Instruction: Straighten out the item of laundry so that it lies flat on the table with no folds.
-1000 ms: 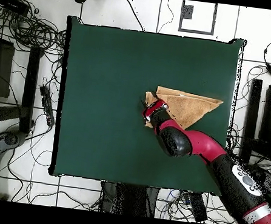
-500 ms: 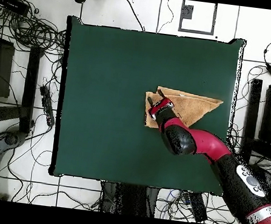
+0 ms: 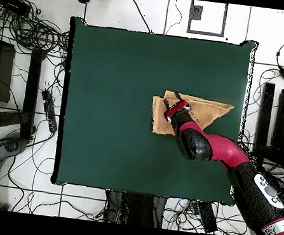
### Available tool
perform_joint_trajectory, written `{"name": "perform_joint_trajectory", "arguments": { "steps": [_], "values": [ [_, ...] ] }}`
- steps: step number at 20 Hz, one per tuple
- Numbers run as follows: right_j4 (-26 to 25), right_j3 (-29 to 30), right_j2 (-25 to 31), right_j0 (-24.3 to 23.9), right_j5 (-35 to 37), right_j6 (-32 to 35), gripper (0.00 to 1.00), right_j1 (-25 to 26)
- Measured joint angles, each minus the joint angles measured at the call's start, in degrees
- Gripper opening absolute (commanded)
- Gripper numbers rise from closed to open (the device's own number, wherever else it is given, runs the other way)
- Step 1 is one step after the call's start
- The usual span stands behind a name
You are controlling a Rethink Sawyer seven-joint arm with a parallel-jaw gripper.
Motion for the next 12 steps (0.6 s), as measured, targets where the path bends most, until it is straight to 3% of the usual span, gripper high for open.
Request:
{"name": "perform_joint_trajectory", "arguments": {
  "steps": [12],
  "values": [
    [0.02,-3.88,-4.54,4.11,-0.01,0.0,1.0,0.06]
  ]
}}
